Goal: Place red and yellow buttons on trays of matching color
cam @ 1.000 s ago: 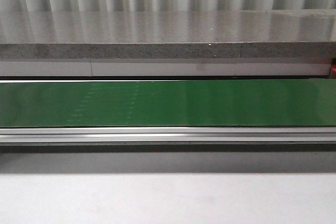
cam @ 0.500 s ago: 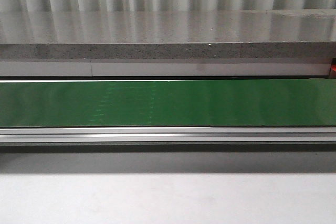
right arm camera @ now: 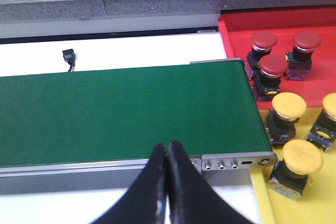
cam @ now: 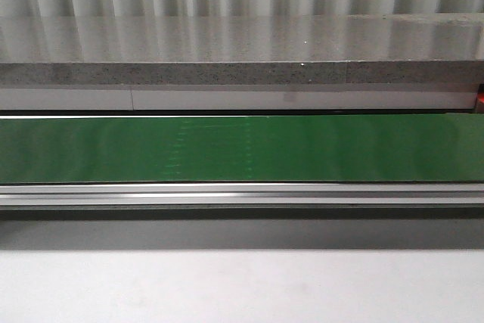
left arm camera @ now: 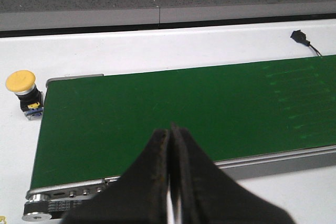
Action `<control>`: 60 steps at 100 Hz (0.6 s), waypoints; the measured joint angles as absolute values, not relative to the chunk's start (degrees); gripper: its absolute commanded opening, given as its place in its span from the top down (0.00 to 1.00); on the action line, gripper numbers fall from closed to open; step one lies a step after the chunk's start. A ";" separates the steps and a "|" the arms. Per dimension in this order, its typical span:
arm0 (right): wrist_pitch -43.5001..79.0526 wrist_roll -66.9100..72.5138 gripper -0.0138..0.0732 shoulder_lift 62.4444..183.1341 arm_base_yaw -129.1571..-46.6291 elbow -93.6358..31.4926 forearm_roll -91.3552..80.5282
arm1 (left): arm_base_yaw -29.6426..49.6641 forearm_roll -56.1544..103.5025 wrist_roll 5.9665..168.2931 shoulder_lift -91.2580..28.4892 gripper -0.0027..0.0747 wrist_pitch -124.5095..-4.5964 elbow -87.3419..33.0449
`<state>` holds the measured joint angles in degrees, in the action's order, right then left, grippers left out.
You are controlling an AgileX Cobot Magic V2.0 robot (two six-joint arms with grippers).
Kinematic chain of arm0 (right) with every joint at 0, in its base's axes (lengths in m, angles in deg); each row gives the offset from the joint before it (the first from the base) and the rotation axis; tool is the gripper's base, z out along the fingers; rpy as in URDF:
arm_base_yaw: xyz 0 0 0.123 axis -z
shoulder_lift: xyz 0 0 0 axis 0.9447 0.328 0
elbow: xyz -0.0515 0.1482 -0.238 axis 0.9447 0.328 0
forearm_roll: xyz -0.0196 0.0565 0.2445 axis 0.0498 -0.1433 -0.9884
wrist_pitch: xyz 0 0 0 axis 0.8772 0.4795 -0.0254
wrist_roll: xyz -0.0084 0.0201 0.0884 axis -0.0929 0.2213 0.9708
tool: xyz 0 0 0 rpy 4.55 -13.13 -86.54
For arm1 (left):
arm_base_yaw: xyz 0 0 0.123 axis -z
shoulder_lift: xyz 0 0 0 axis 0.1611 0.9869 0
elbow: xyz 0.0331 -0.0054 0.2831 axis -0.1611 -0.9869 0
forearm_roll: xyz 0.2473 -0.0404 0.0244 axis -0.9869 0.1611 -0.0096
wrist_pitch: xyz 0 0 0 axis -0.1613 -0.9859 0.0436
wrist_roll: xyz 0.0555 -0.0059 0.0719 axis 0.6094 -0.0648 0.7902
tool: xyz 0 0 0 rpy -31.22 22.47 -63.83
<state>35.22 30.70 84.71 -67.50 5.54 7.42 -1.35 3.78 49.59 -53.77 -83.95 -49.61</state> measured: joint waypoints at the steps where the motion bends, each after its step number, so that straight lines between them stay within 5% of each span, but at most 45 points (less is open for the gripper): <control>1: 35.22 30.70 0.92 84.71 -67.50 5.54 7.42 | -1.35 3.78 49.59 -53.77 0.99 -83.95 -49.61; 60: 35.29 30.78 0.92 84.71 -67.50 5.54 7.46 | -1.35 3.22 49.59 -53.77 0.99 -81.73 -49.61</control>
<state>35.29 30.78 84.71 -67.50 5.54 7.46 -1.35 3.22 49.59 -53.77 -81.73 -49.61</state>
